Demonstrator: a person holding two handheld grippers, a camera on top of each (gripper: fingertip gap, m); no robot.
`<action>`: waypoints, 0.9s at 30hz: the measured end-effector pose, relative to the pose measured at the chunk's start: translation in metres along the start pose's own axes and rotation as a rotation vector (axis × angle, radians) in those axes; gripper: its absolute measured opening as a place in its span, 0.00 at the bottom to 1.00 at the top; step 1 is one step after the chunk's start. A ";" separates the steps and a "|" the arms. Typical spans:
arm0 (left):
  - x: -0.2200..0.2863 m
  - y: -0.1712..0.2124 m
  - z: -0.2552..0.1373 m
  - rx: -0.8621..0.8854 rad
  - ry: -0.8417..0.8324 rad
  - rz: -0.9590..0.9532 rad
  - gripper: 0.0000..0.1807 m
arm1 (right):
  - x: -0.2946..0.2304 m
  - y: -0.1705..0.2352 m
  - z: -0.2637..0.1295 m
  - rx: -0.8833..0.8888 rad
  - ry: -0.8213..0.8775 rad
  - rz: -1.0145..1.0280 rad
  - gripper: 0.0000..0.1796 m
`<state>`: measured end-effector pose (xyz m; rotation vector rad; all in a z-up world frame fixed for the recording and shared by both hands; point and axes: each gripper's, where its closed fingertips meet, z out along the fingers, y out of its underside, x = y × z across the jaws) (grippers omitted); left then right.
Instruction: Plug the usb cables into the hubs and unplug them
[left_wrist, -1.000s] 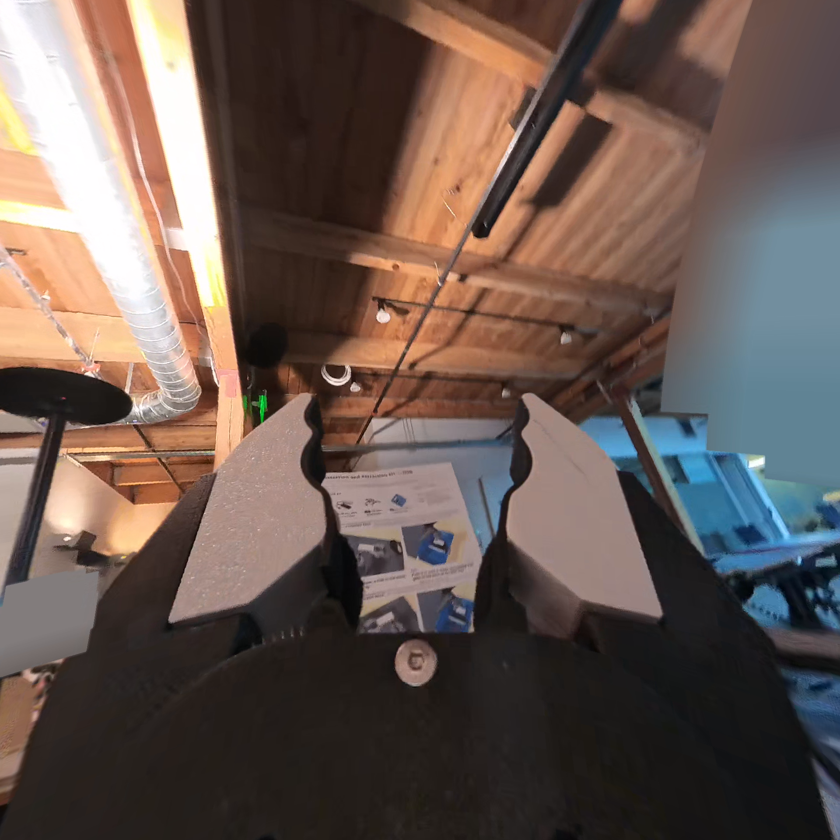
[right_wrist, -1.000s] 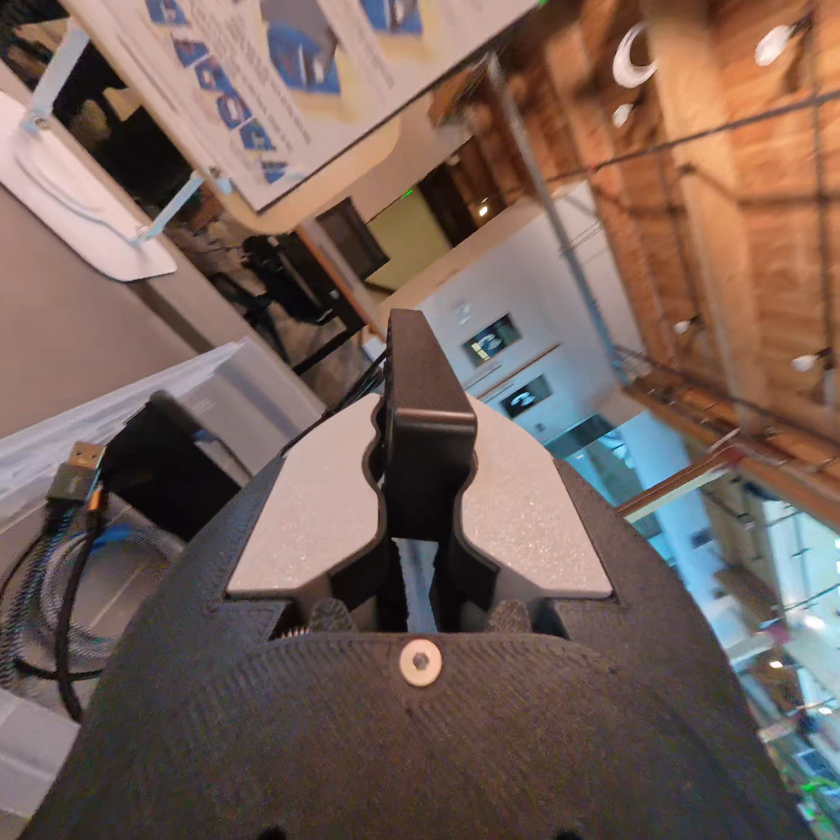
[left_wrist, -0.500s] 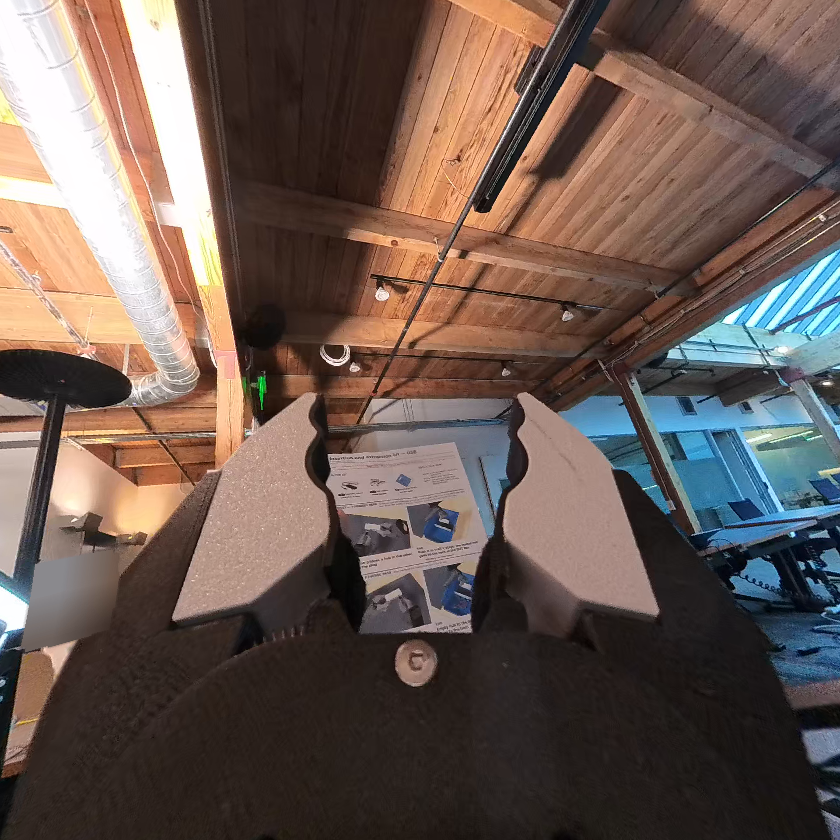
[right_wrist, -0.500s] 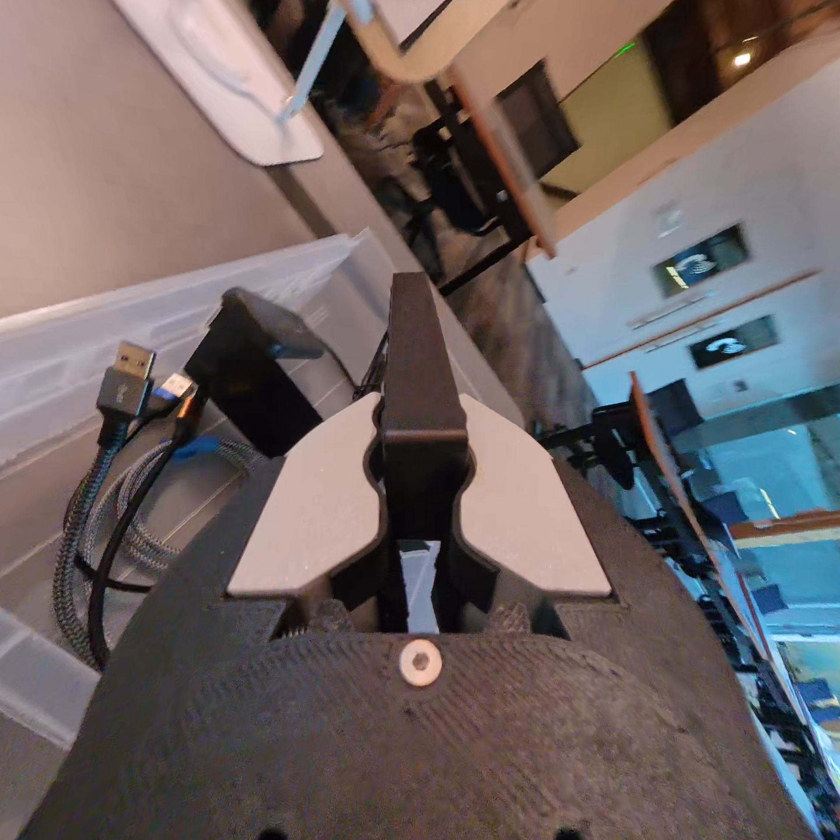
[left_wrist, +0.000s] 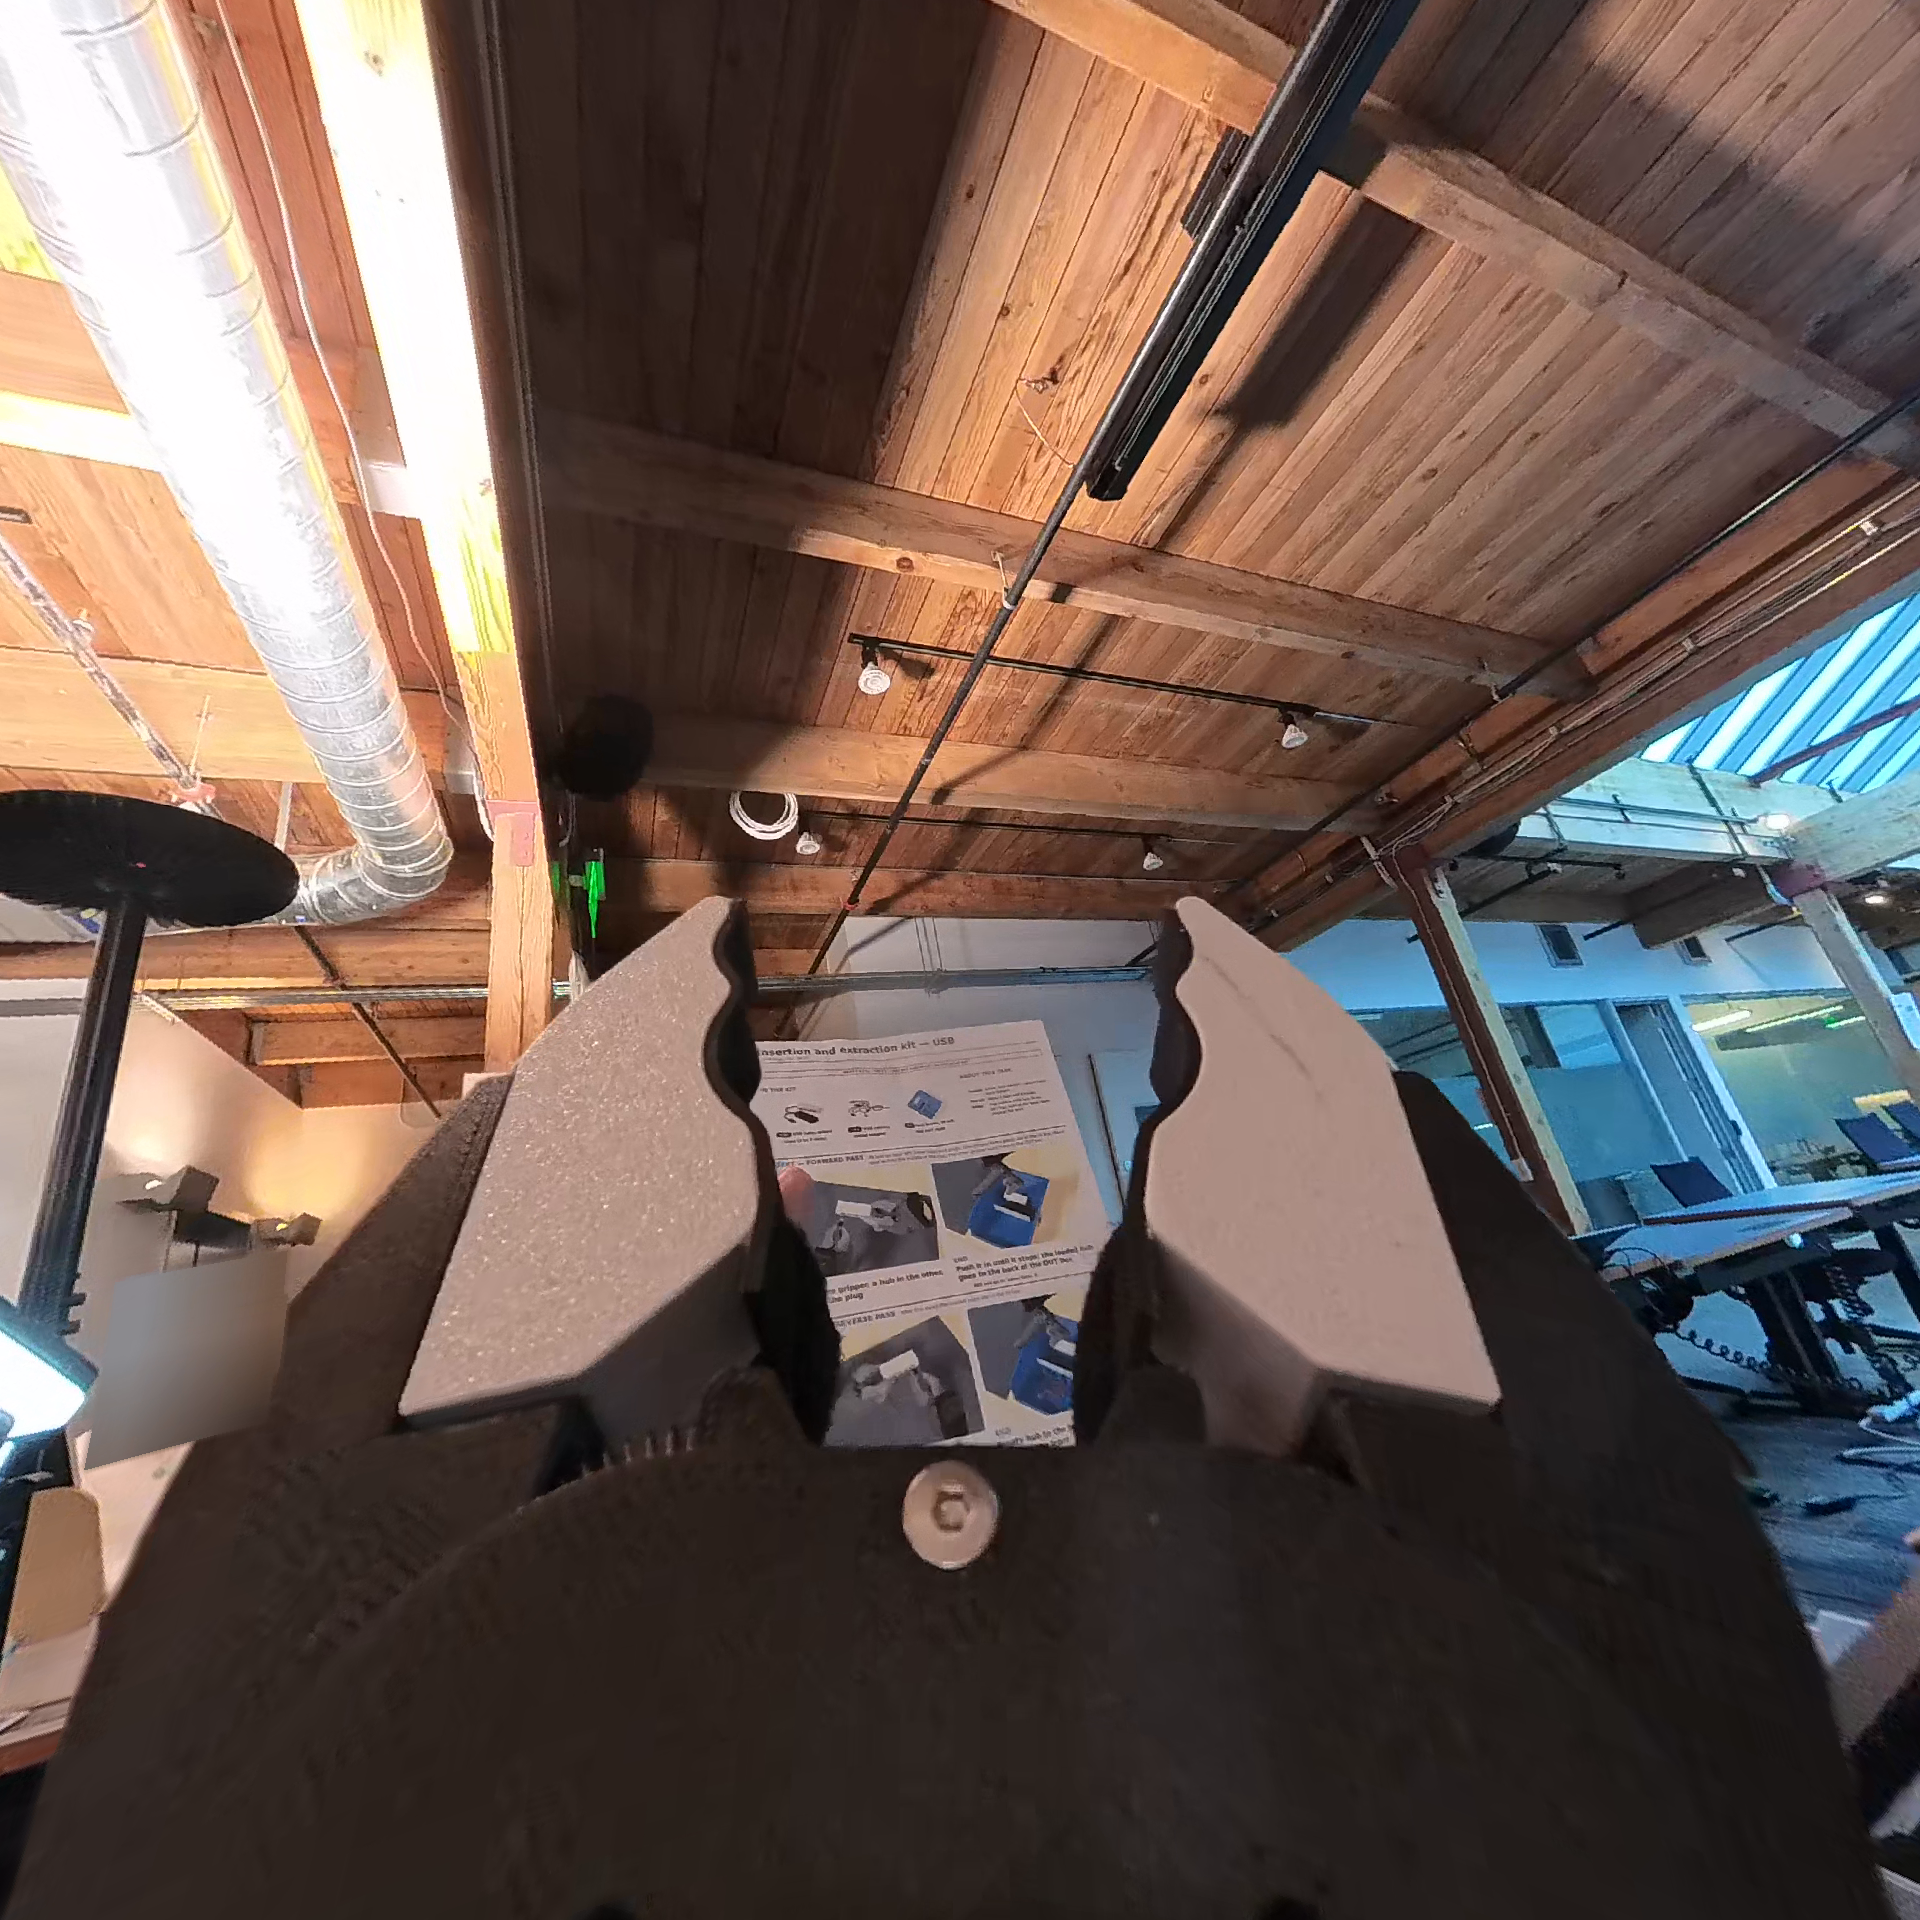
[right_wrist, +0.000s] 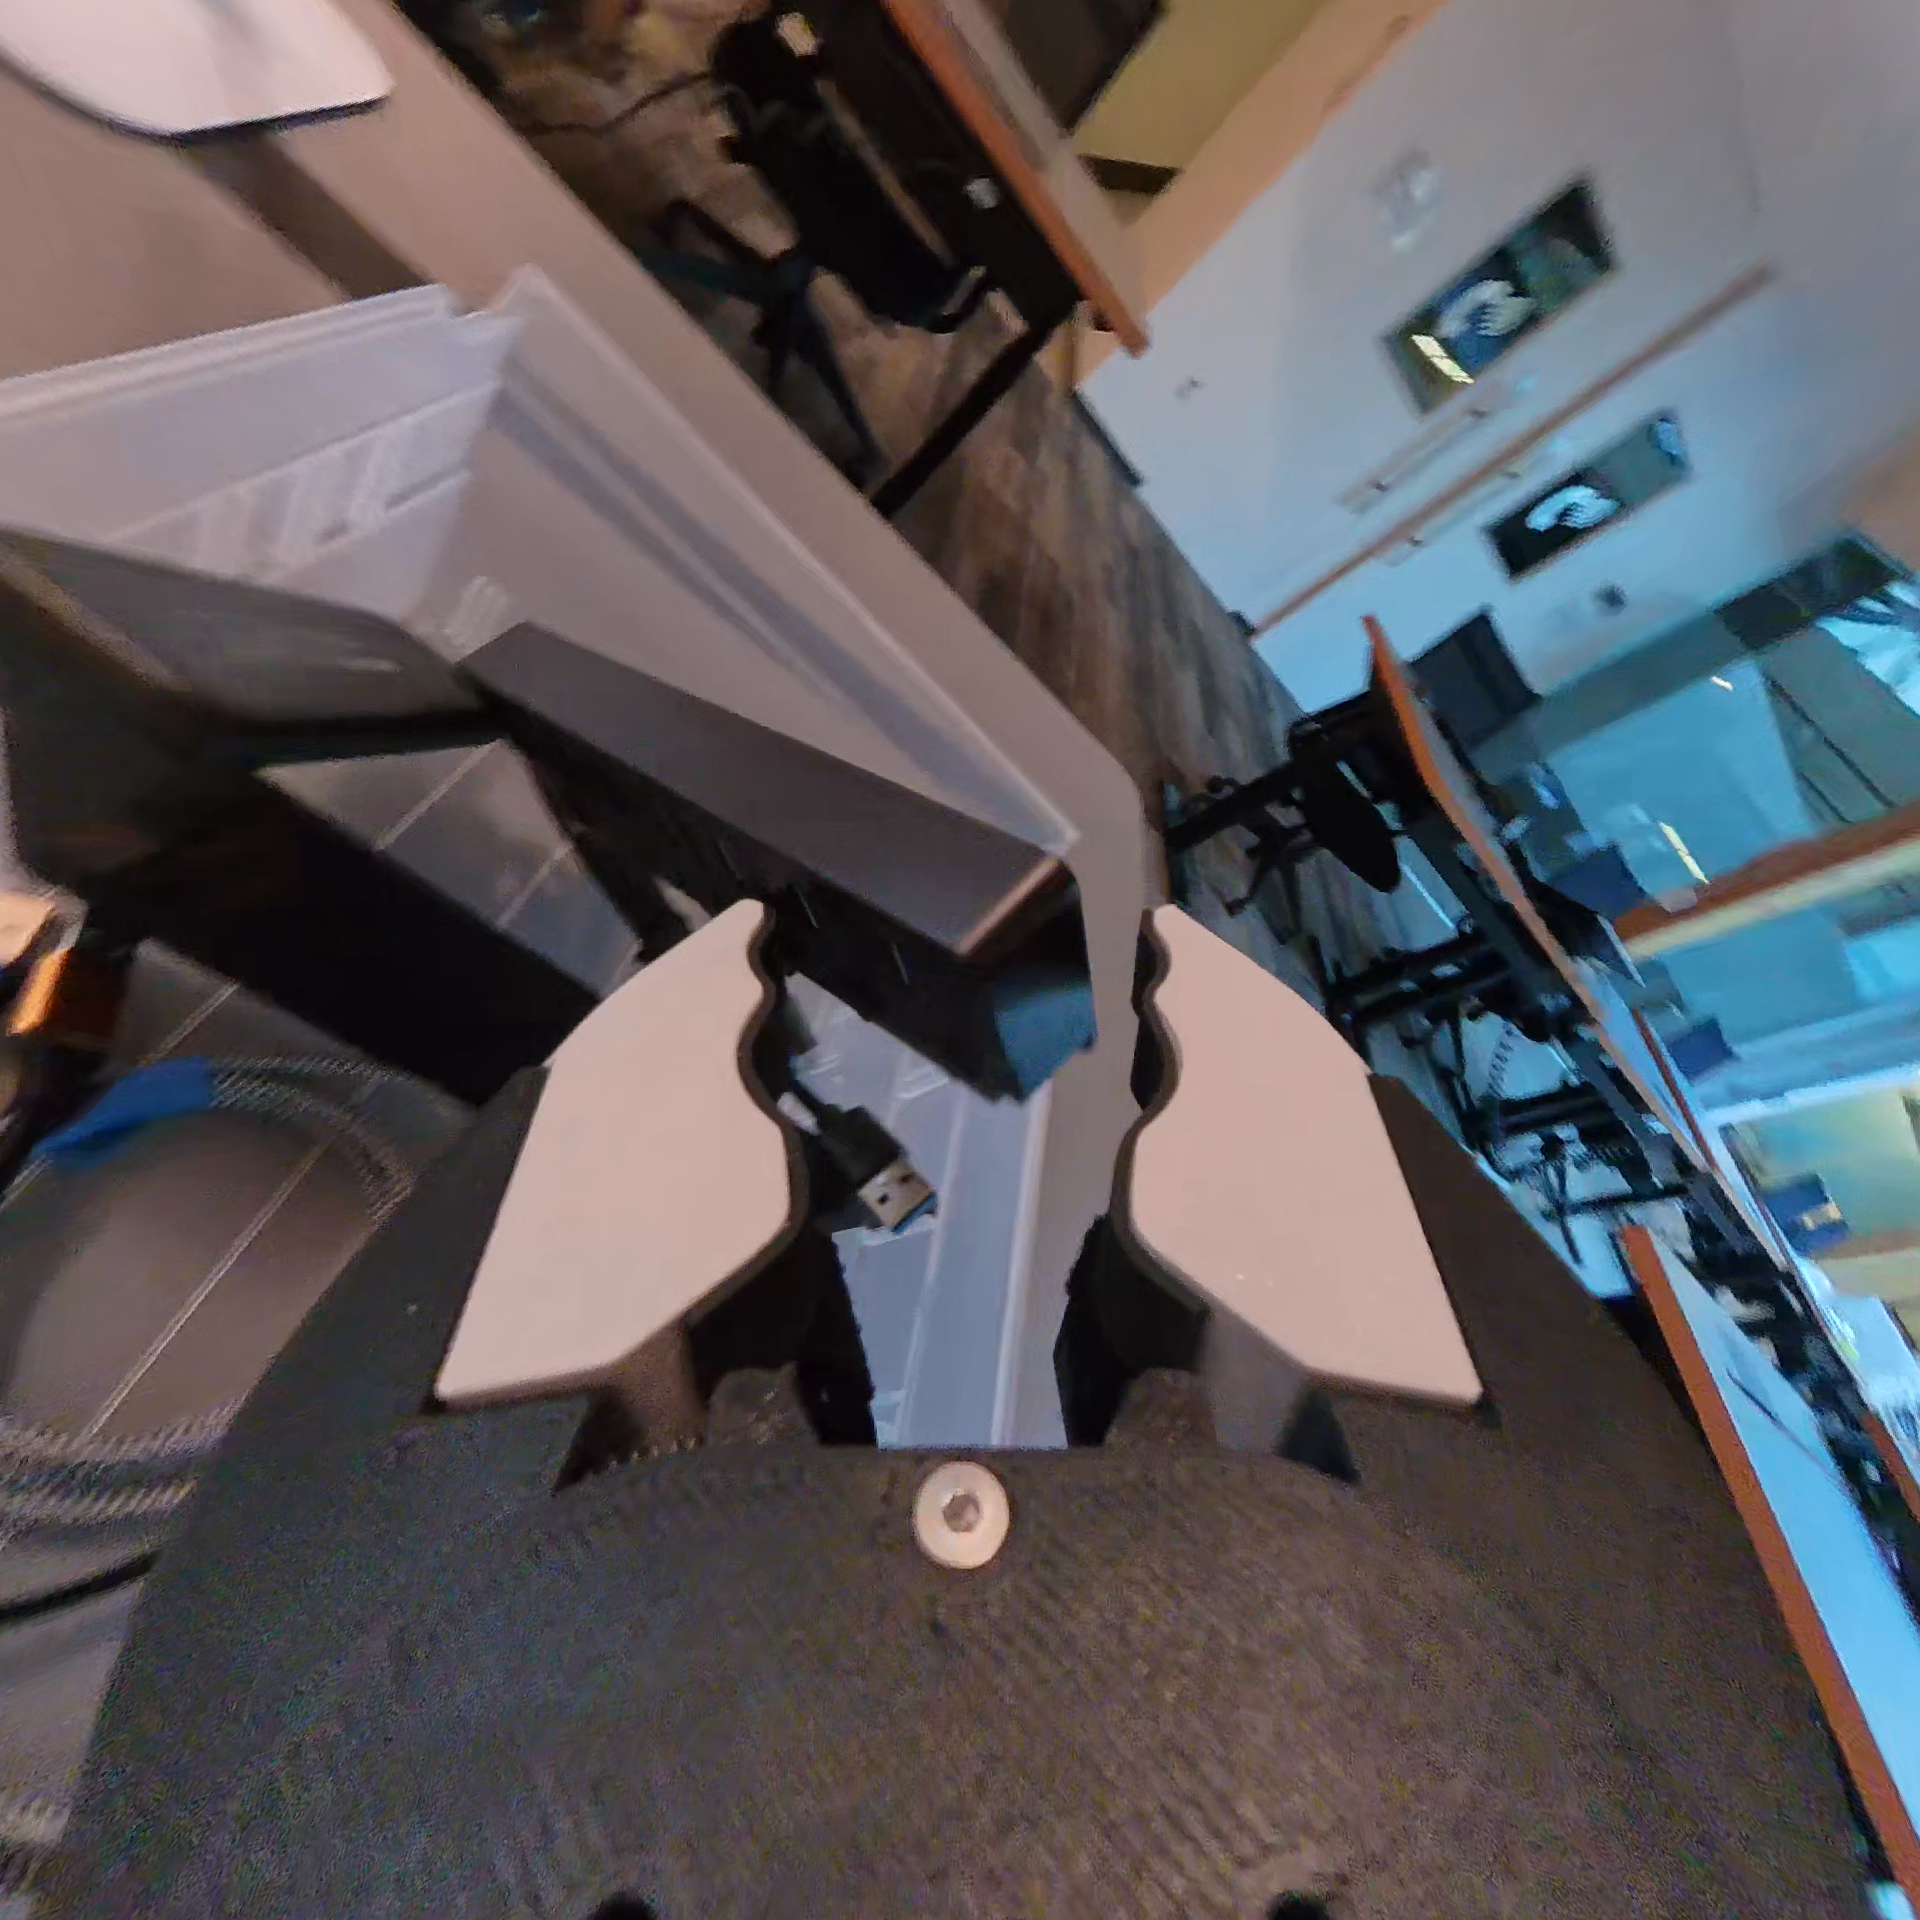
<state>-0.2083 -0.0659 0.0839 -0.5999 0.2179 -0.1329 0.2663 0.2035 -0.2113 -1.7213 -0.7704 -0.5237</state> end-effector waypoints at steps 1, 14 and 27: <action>0.000 0.000 0.000 0.000 0.001 -0.002 0.41 | 0.009 -0.001 -0.001 0.013 0.059 0.026 0.35; 0.007 0.006 0.002 -0.012 0.022 0.007 0.40 | 0.006 -0.014 -0.018 0.153 0.078 0.095 0.17; 0.045 -0.009 -0.002 0.064 0.173 0.170 0.36 | -0.012 -0.104 -0.119 0.916 0.222 0.348 0.60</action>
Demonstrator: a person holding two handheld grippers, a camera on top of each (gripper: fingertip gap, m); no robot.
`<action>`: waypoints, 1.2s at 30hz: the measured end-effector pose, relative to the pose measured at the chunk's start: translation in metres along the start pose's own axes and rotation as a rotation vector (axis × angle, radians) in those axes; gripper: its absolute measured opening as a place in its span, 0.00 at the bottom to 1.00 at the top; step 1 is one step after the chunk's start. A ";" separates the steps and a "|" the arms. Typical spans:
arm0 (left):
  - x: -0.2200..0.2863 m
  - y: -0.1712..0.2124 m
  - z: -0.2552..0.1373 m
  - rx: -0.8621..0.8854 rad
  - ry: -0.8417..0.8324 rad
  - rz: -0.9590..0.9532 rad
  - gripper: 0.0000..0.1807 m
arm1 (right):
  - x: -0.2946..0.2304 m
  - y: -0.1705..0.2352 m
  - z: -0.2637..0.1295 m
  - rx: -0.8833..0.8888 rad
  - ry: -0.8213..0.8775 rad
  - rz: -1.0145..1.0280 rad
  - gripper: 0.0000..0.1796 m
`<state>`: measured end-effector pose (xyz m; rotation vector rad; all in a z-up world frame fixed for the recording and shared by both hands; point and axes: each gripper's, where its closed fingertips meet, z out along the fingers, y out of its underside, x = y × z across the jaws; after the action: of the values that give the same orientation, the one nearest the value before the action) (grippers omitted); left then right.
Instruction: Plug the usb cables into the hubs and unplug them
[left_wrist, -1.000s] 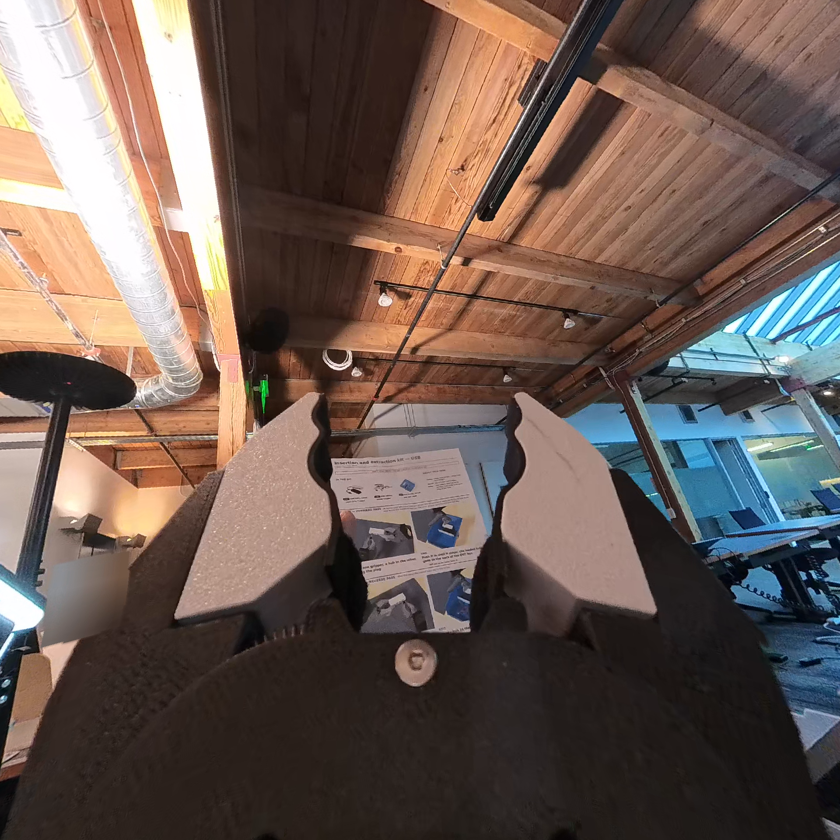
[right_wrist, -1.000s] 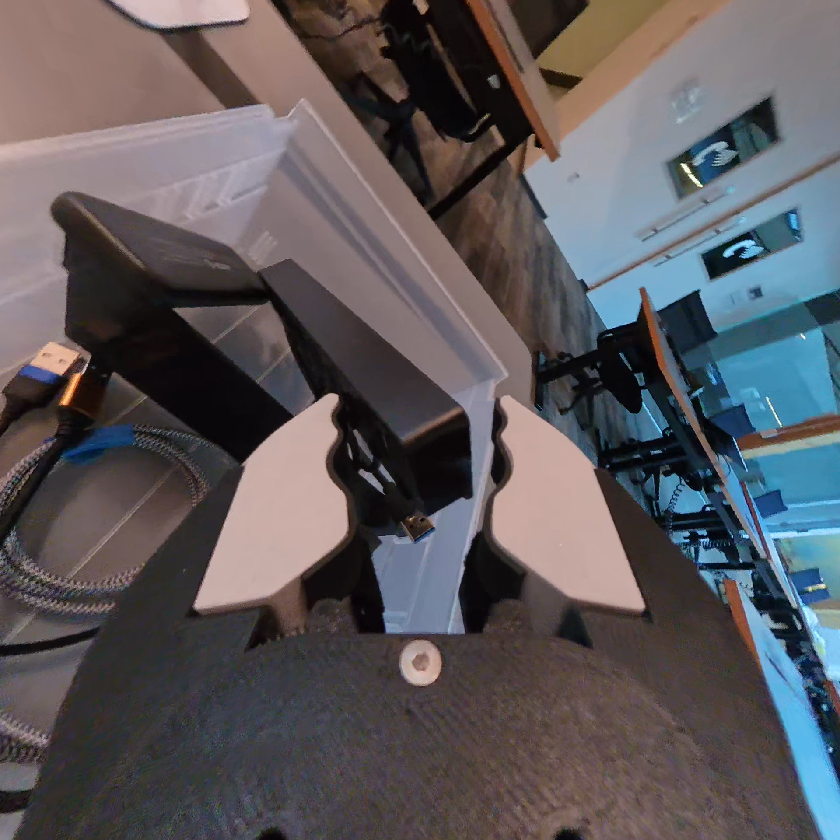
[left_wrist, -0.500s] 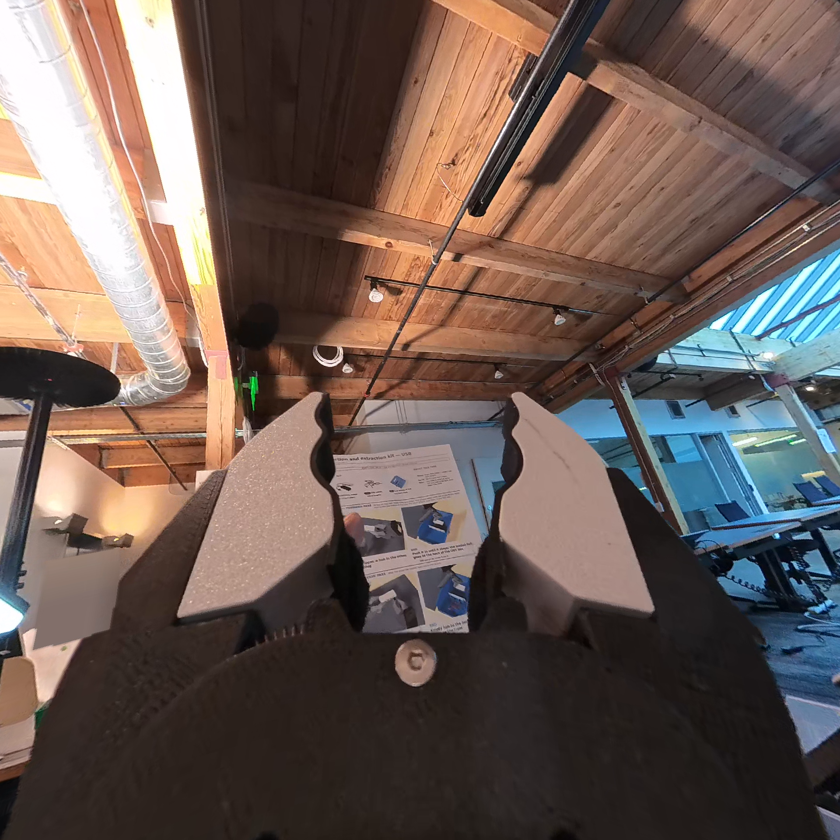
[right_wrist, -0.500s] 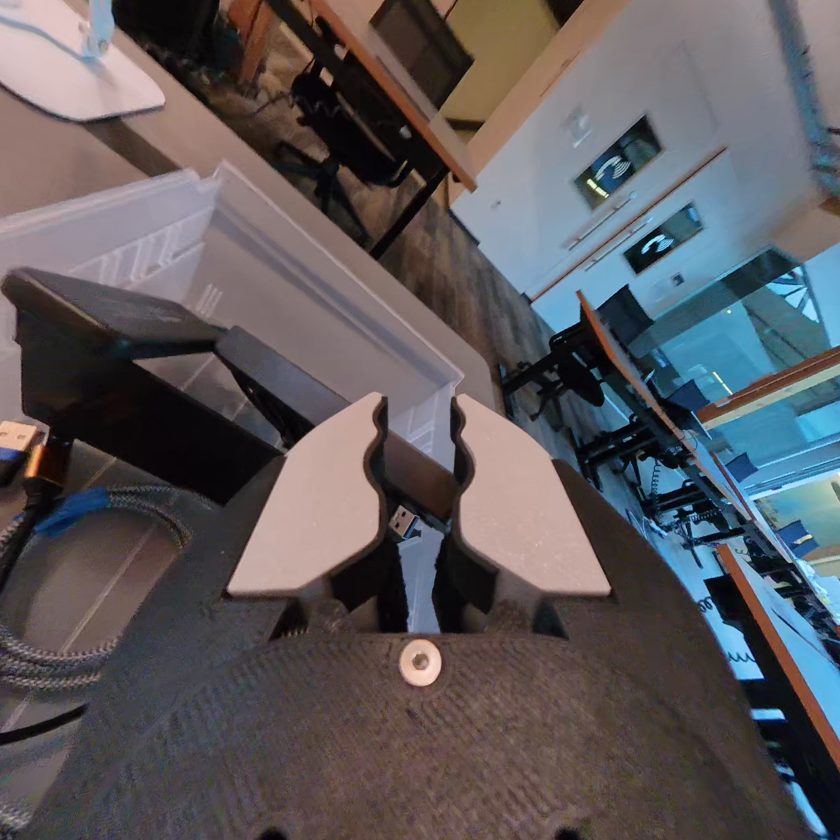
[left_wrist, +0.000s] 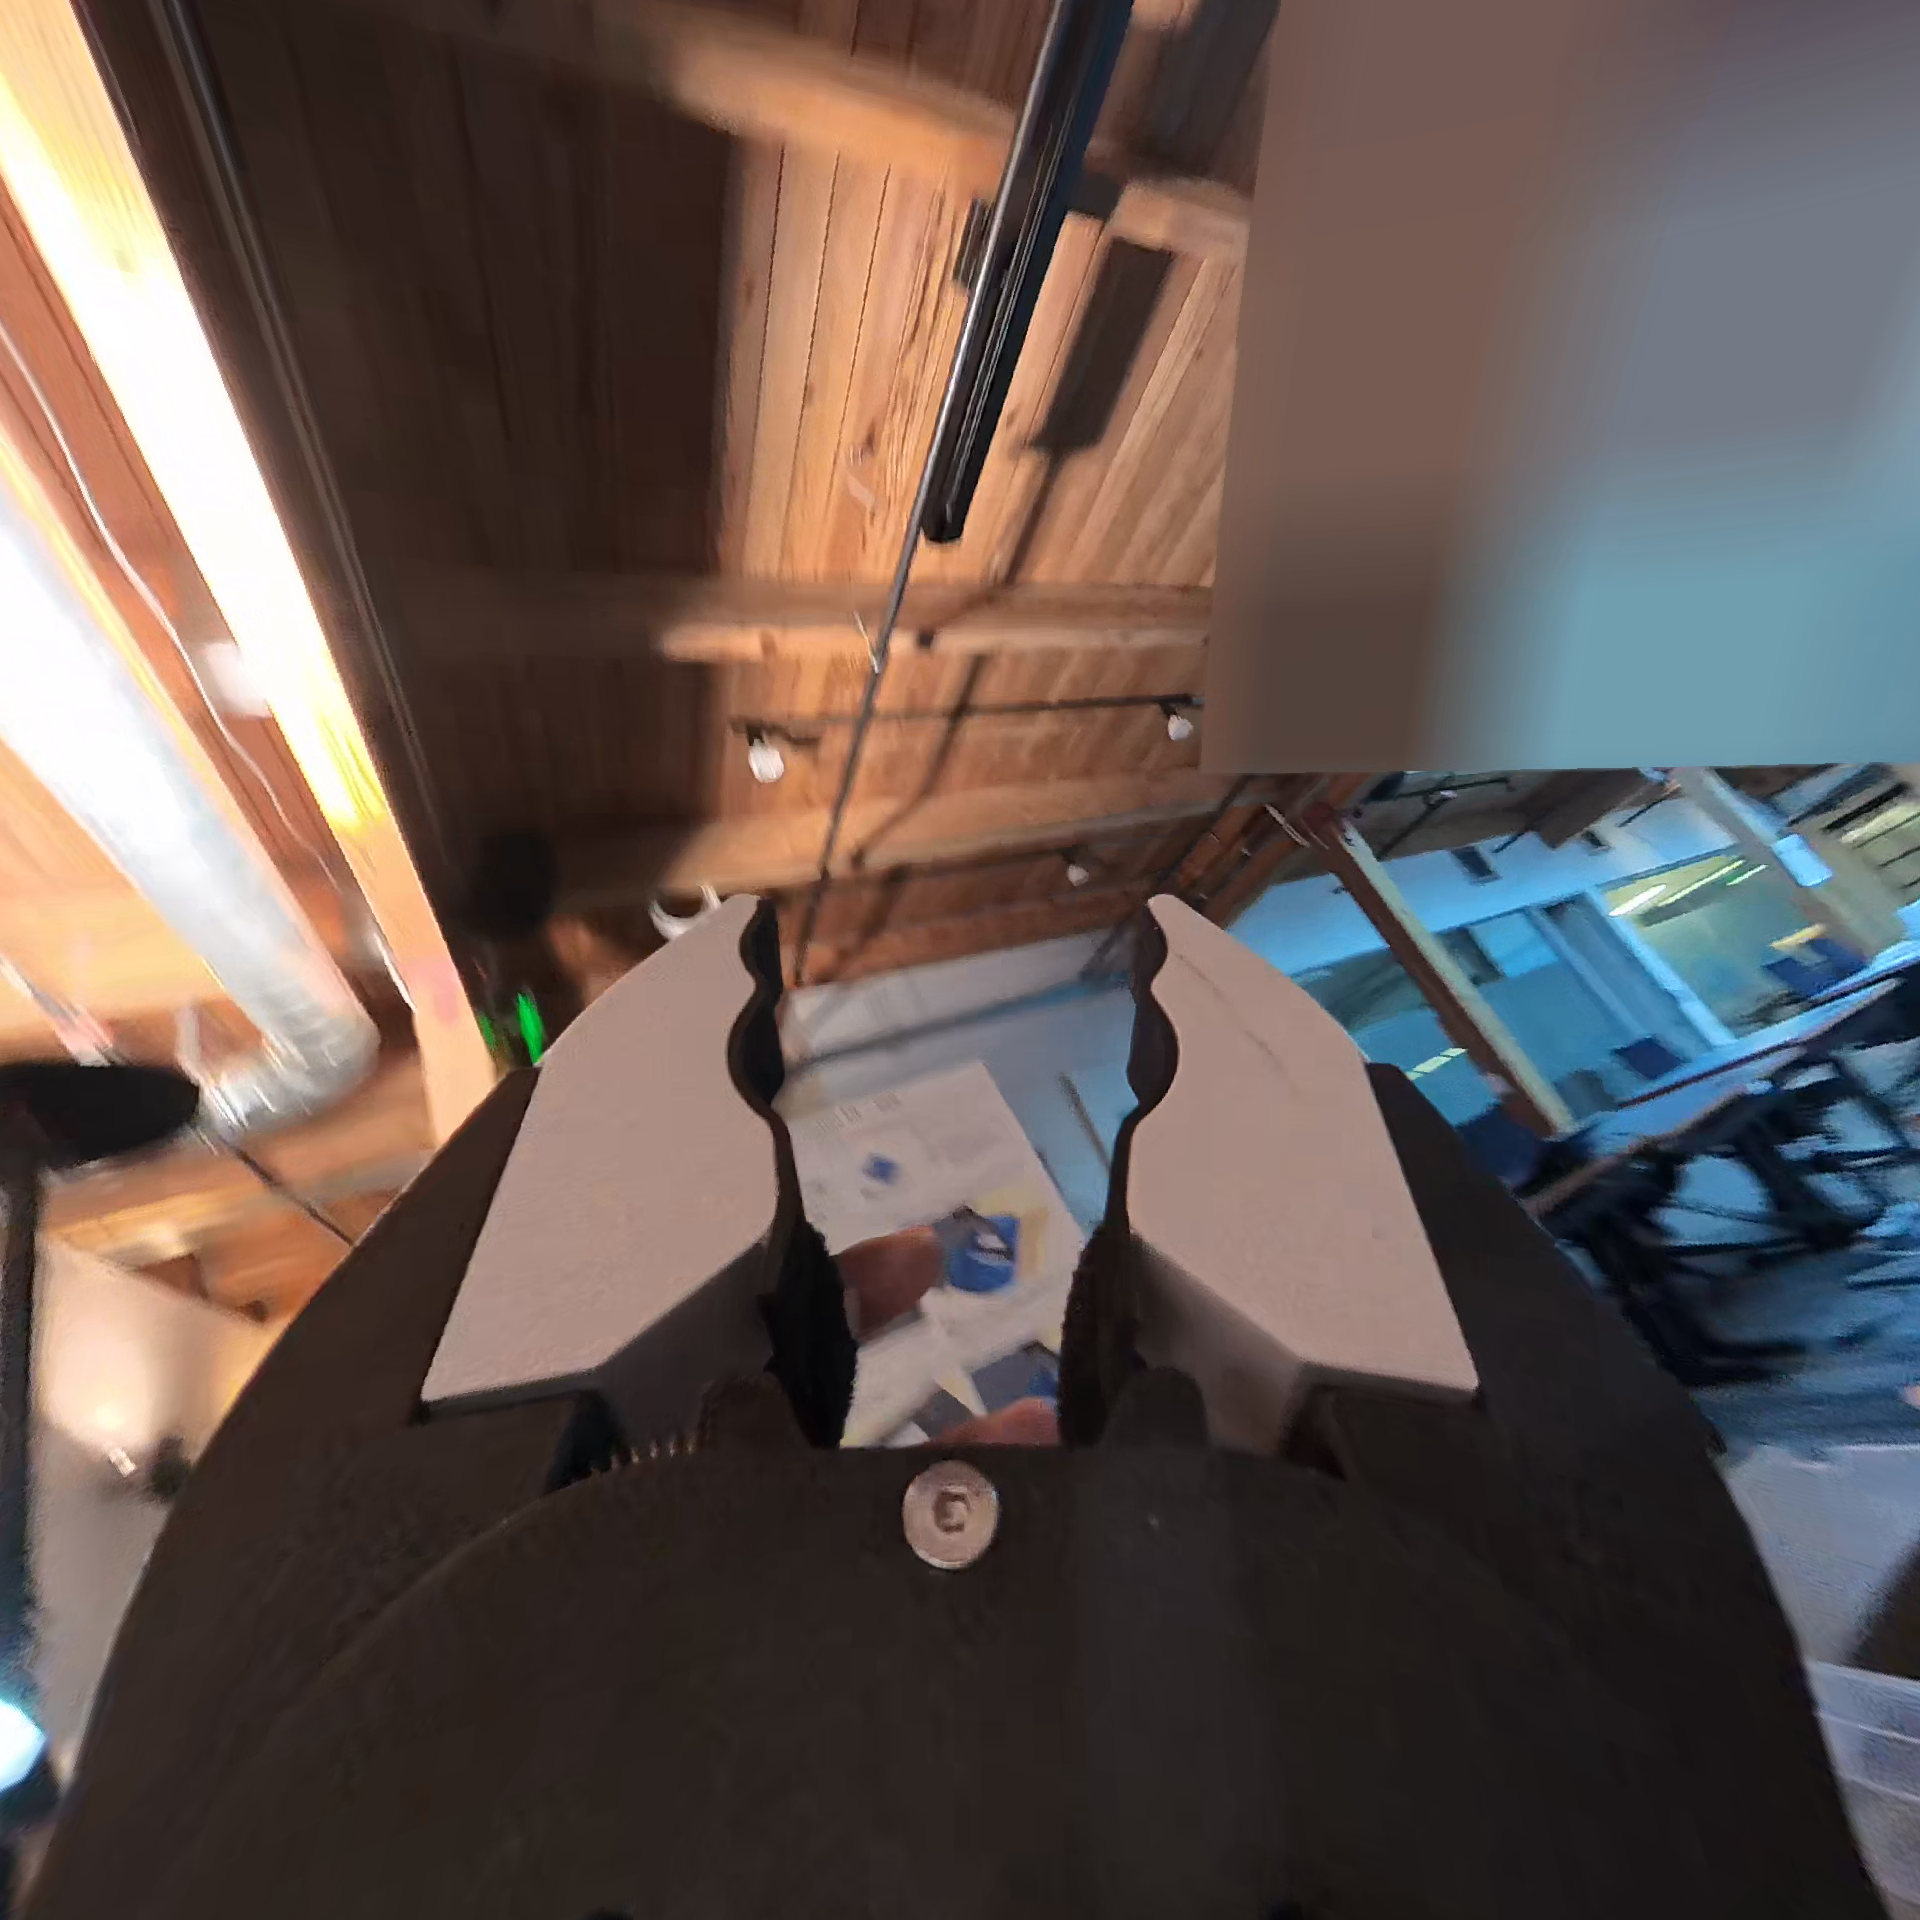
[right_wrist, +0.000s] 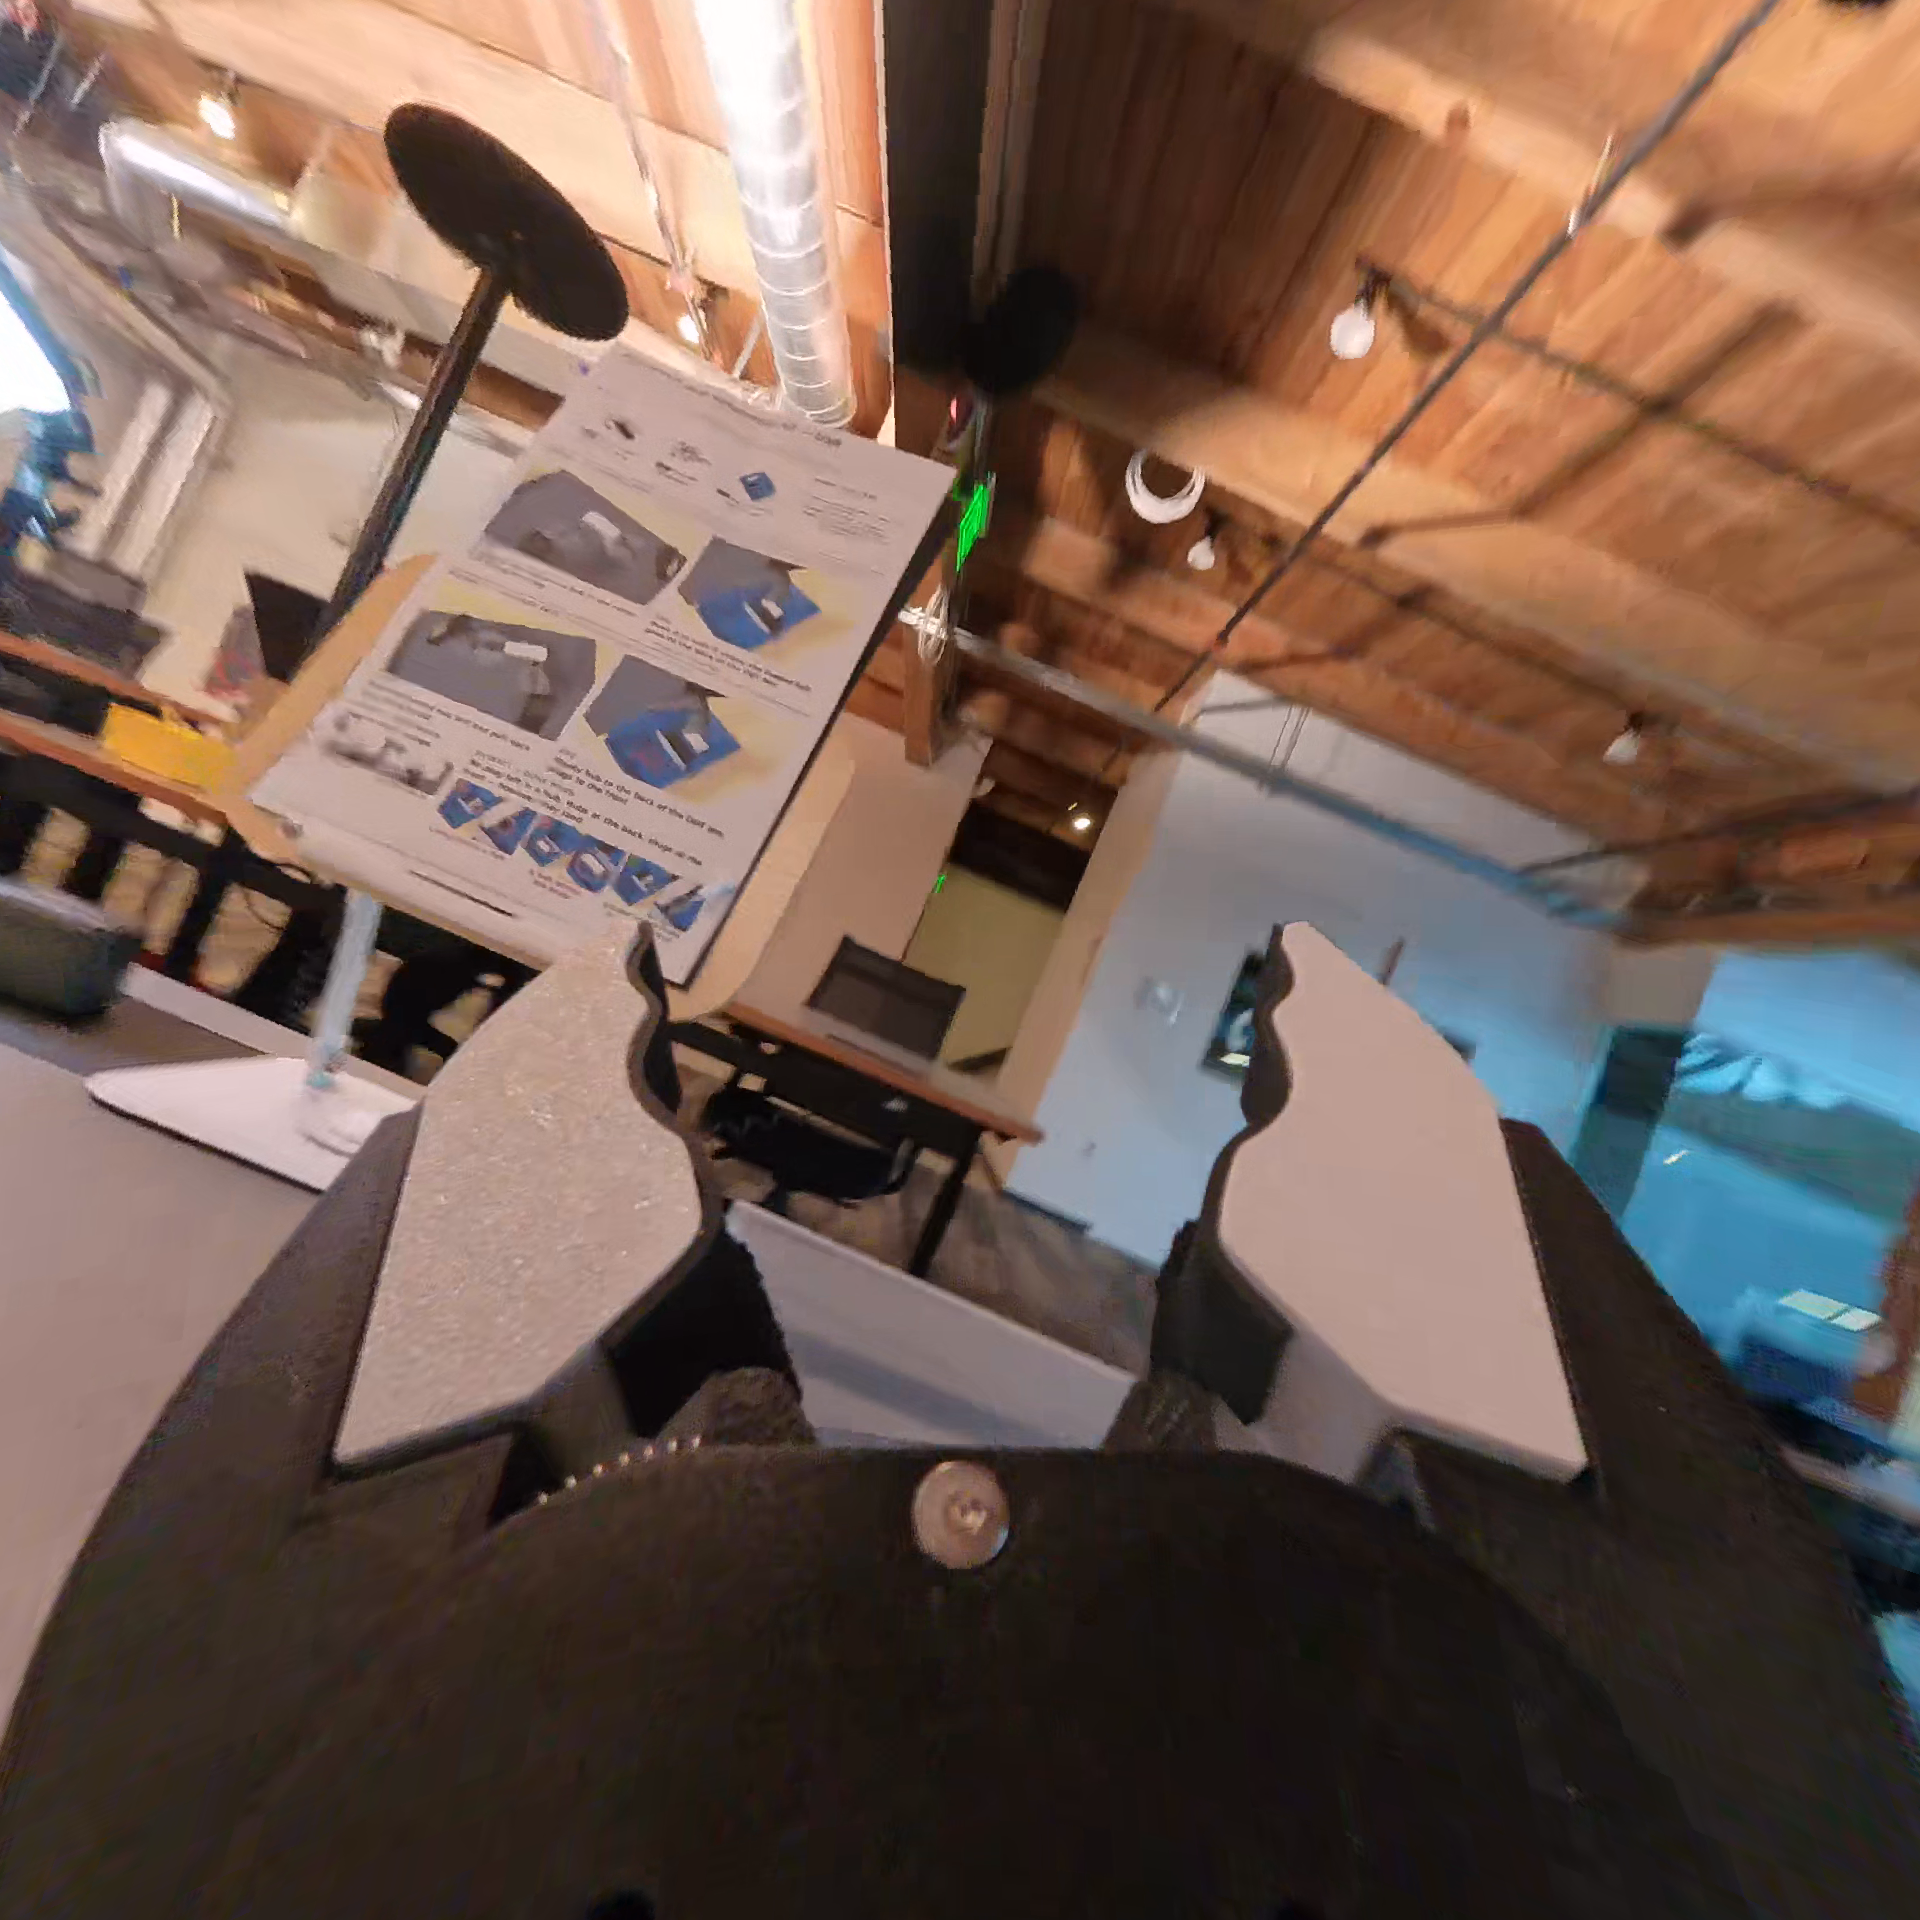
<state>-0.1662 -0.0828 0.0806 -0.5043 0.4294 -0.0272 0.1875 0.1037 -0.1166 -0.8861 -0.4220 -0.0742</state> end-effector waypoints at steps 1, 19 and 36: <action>0.002 -0.005 -0.001 0.027 0.009 0.045 0.35 | -0.002 0.002 0.000 -0.006 0.011 -0.081 0.60; -0.091 -0.055 -0.075 0.002 -0.260 0.635 0.32 | -0.054 0.051 -0.035 -0.605 -0.451 0.062 0.60; -0.162 -0.188 -0.261 0.818 -0.893 0.137 0.16 | -0.157 0.114 -0.091 -1.347 -0.639 -0.035 0.16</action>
<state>-0.4043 -0.3480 0.0270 0.3409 -0.4312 0.1472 0.1006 0.0892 -0.3116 -2.2519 -1.0209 -0.1071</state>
